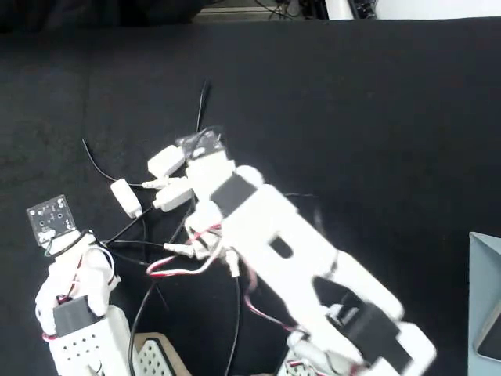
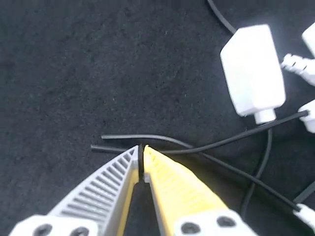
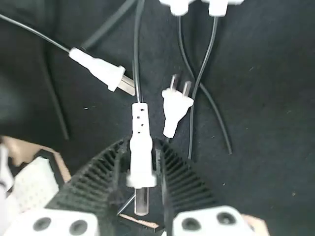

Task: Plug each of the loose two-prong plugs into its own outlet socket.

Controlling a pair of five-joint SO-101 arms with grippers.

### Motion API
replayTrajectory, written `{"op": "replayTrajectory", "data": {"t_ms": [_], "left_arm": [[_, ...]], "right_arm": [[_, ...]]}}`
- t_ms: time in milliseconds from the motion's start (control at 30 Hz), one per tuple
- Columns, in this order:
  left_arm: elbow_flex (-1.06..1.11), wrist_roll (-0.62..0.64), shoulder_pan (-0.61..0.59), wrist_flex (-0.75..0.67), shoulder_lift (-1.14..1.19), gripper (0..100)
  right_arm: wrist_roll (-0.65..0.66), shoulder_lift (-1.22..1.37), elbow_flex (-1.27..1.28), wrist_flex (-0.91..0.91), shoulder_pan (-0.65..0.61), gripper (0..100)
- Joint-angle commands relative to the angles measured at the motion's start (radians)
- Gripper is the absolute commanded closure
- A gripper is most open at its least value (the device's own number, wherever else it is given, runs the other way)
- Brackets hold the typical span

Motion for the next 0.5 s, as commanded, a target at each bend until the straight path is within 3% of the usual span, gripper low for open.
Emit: {"op": "replayTrajectory", "data": {"t_ms": [0, 233, 467], "left_arm": [[-0.122, 0.006, 0.002, 0.003, -0.009, 96], [-0.303, 0.008, 0.024, -0.006, -0.009, 96], [-0.394, 0.009, 0.303, -0.035, -0.009, 96]], "right_arm": [[0.038, -0.166, 0.012, 0.006, 0.035, 98.7], [0.068, -0.386, 0.137, -0.028, 0.037, 98.7], [0.153, -0.676, 0.288, -0.226, 0.037, 98.7]]}}
